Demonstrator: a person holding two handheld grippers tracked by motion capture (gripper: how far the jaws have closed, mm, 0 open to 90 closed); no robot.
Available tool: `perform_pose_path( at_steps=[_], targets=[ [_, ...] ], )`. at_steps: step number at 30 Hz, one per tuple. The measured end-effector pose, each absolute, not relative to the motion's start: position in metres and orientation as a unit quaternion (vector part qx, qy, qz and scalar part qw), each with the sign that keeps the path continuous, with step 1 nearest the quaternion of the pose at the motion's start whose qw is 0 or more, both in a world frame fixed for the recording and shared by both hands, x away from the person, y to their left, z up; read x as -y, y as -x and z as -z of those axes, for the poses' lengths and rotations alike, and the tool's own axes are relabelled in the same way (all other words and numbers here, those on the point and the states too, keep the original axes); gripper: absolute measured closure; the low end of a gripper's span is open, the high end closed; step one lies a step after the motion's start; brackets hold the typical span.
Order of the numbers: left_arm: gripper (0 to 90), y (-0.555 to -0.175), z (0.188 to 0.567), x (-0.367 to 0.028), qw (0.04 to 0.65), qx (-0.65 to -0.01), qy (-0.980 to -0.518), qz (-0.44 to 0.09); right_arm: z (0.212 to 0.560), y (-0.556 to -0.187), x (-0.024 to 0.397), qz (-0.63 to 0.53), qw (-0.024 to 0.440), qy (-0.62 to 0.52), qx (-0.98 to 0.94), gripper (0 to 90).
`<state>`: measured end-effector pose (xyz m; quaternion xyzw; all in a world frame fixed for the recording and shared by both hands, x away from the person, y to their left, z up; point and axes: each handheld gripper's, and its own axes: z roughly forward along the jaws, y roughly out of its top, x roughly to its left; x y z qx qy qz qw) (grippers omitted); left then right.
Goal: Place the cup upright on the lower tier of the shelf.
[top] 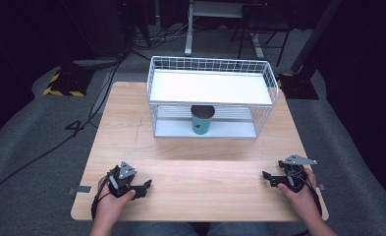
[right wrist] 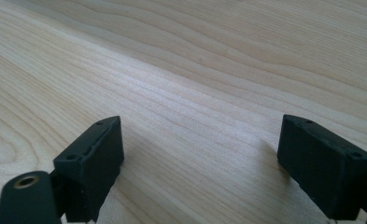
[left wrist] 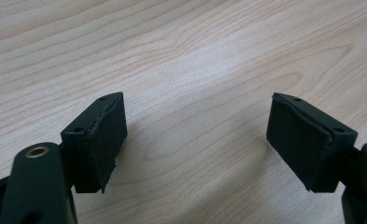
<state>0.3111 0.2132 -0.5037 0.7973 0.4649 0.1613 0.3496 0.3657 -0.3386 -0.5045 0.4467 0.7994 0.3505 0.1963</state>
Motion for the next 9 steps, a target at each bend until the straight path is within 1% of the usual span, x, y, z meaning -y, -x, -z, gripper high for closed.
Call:
perform_pose_path(
  at_steps=[1, 3, 9],
  targets=[
    [20.2, -0.3108, 0.5038, -0.2134, 0.348, -0.466, -0.798, -0.161, 0.5045, -0.3657, 0.3386, -0.351, 0.196, -0.447, -0.799, 15.0],
    [15.4, -0.3114, 0.5043, -0.2135, 0.331, -0.454, -0.81, -0.169, 0.5045, -0.3657, 0.3387, -0.351, 0.196, -0.447, -0.799, 15.0],
    [11.3, -0.3133, 0.5049, -0.2133, 0.328, -0.457, -0.809, -0.17, 0.5046, -0.3657, 0.3386, -0.351, 0.196, -0.447, -0.799, 15.0]
  ],
)
